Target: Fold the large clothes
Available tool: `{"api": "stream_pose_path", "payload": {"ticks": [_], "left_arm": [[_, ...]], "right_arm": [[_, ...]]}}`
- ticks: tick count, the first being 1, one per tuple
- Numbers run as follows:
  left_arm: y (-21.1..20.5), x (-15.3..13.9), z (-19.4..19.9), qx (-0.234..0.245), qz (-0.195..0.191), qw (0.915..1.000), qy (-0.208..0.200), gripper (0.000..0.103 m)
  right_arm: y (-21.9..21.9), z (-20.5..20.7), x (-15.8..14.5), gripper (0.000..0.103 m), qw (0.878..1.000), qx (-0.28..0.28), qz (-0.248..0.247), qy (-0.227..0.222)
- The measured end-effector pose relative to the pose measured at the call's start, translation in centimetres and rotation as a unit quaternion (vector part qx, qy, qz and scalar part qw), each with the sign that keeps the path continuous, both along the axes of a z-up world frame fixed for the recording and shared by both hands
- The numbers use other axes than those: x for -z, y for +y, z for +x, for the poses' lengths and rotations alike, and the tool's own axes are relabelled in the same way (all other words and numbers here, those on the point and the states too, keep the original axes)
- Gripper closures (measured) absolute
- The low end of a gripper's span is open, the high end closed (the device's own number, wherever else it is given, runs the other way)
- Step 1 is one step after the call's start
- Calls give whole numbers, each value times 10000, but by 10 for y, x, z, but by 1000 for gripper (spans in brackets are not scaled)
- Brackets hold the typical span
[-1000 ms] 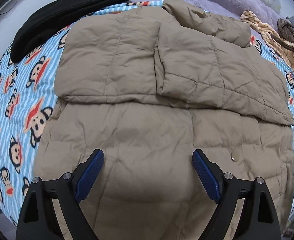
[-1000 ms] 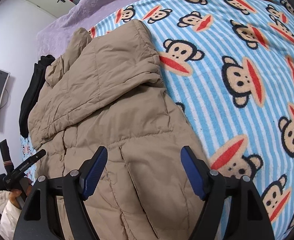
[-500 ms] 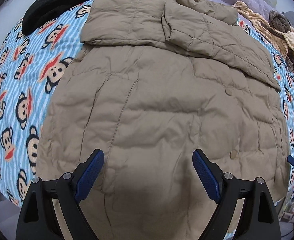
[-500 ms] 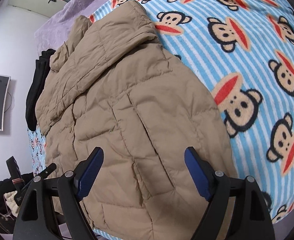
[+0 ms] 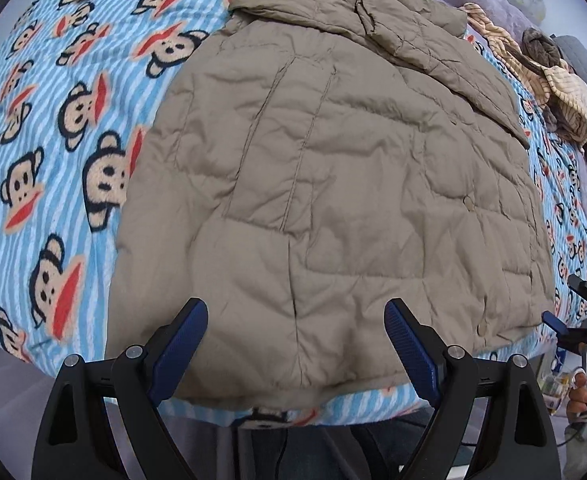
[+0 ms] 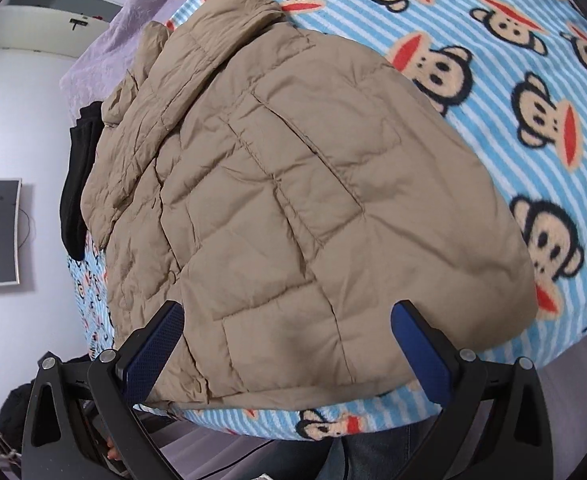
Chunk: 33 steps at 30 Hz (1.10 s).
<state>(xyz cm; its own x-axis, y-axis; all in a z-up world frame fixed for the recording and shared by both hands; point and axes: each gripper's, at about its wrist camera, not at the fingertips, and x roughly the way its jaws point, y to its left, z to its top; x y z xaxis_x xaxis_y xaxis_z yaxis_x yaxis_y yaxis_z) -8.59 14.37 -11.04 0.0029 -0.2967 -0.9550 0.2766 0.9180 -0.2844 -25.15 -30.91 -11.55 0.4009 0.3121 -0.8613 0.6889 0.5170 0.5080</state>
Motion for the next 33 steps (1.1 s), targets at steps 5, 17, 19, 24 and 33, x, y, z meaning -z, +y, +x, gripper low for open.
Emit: {"api": "stream_pose_path", "payload": {"ticks": [5,17,19,24,33], "left_arm": [[25,-5,-20,-60,-411,9988,266,13],[37,30,-43,-845,-843,9867,1104,13],[32,35,-37,-1081,-1021,9827,1107,13],[16,35,-19,-1268,-1250,9791,983,13],[-4,42,1,-1065,-892,9853,997,43]], "right_arm": [[5,-41,7,0,9979,582,274,55],[8,-80,49,0,9832,1228,1335,199],[8,-80,52,0,9833,1181,1370,197],[9,-72,59,0,9820,1149,1491,166],[6,-56,57,0,9784,1310,1591,-153]]}}
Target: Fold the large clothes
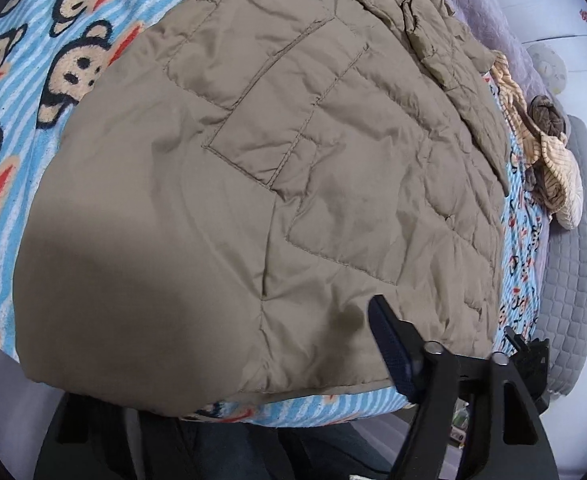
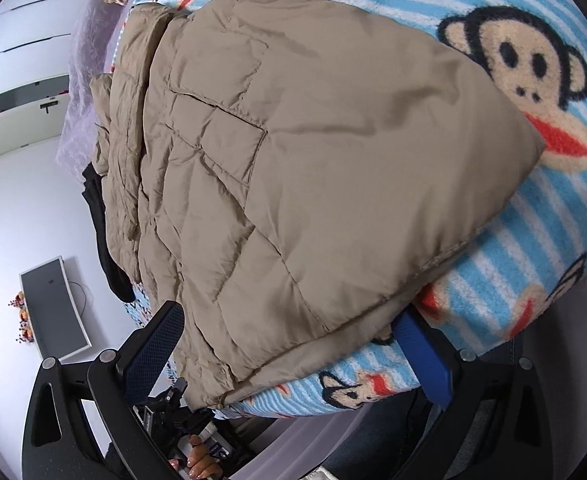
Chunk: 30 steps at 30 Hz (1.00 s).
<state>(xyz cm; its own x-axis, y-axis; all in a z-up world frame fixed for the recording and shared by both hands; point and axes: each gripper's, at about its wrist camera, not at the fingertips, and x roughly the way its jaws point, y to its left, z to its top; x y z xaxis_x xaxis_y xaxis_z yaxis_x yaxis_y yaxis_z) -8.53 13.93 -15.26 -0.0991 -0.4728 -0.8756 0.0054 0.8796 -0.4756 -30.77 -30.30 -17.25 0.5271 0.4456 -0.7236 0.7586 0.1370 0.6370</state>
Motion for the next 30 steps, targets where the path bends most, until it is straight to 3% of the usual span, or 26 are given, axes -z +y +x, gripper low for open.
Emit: {"api": "stream_pose_path", "payload": {"ticks": [1,3,5,9,12,15,30], "left_arm": [[1,0,1,37,80,10000,-11,49],[7,0,1,35,96,9999,-62,75],[15,-3,3,-10,-31,9999,-114,83],[18,-14,5,127,-177,9991,-355,85],[15,-28,8,299,-256,9975,-593,91],[15,-40,13,392,-406,9955,-762,91],[1,-109,64,250,-774,9823,-1689,91]], "right_arm": [[1,2,0,0,10000,7,-3,9],[3,4,1,3,10000,30,-12,28],[6,5,2,6,10000,69,39,-34],[9,6,6,40,9999,140,12,62],[10,7,6,82,9996,150,-142,173],[12,9,-2,90,9989,114,-423,149],[13,55,-80,93,9794,-583,-1904,-323]]}}
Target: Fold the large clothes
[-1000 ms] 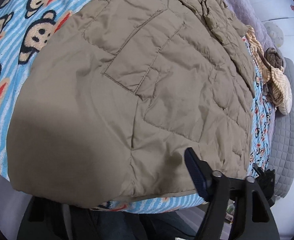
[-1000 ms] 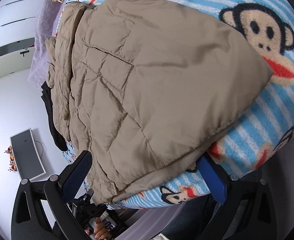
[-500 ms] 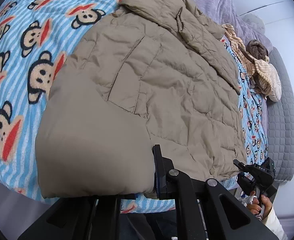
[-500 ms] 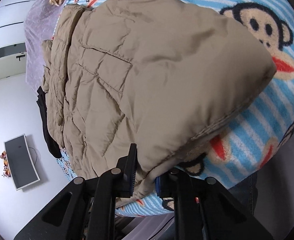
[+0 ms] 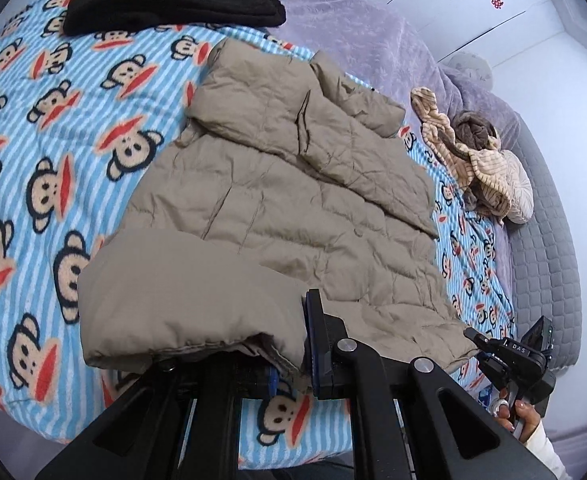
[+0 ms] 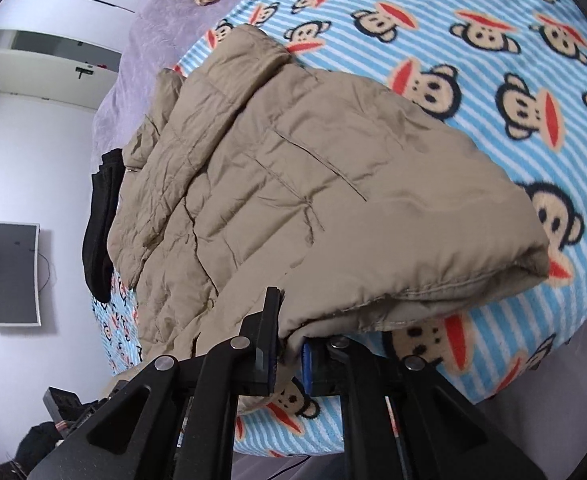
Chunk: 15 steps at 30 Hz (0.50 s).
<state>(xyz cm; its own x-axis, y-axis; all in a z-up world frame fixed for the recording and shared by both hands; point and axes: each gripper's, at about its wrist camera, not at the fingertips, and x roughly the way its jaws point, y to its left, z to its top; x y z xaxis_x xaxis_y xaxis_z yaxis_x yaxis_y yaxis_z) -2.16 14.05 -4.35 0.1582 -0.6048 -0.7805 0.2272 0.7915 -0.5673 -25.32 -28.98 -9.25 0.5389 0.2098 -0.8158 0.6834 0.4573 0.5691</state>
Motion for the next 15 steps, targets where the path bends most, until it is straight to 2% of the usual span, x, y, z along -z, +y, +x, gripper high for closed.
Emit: {"api": "stream_pose_path", "payload": {"ticks": [7,15], "left_arm": [[-27,-33,38,-265,87,9980,-570,91],[-61,-39,83,-720,430,9932,-804,91]], "right_arm": [[-12,42,-43,94,9958,-511,-683,-323],[-29,115,-69,94,9790,-1396,-1416,-453]]}}
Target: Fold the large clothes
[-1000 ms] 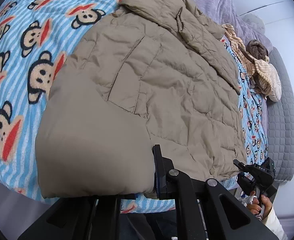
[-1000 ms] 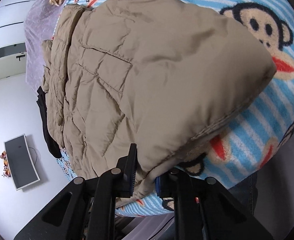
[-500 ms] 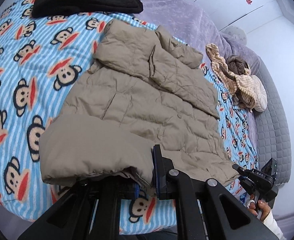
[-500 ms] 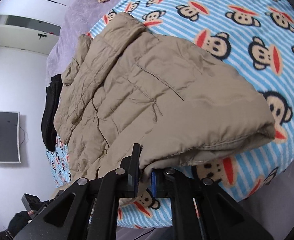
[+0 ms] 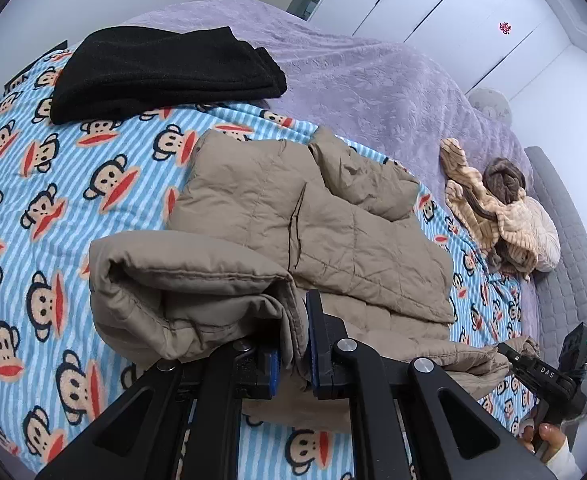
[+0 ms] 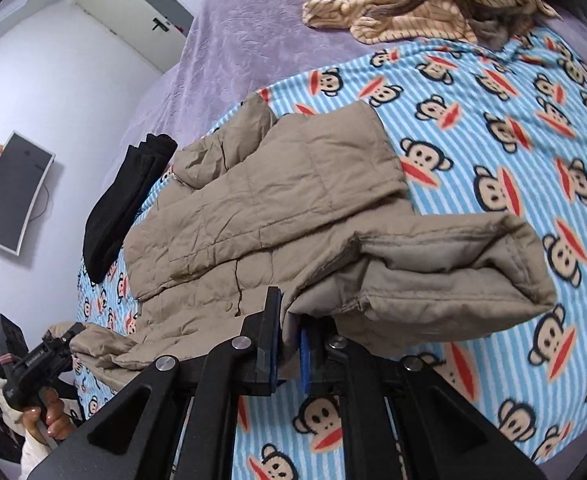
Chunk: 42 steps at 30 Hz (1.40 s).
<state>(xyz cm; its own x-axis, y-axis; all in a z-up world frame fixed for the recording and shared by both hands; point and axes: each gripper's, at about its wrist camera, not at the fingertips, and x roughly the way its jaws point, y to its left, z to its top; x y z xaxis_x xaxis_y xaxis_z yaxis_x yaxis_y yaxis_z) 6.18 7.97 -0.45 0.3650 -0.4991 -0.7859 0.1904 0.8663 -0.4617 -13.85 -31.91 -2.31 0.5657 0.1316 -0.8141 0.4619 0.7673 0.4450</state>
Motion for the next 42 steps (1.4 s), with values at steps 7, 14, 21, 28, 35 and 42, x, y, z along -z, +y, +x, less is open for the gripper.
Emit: {"api": "stream_pose_path", "payload": {"ticks": [7,14,21,28,35,42], "left_arm": [[-22,2,41,-145,136,9994,-294,91],[-53,15,100,-34,384,9982,-464,91],[-87,33,155,63,715,9953,-648,91],[-110,84,201,-63,1046,9931,-525,91],[-129,133,225,11,1344,9898,-480,91],[-138,150,240,11,1437,9888,-399,90]], "right_arm": [[-21,55,1,94,9983,-457,-360,-68],[-33,114,8,94,9943,-654,-830,-167],[-50,175,16,94,9914,-599,-1140,-228],[-62,232,47,94,9902,-558,-1277,-39],[-71,267,104,94,9903,-525,-1257,277],[-81,289,139,94,9921,-427,-1101,423]]}}
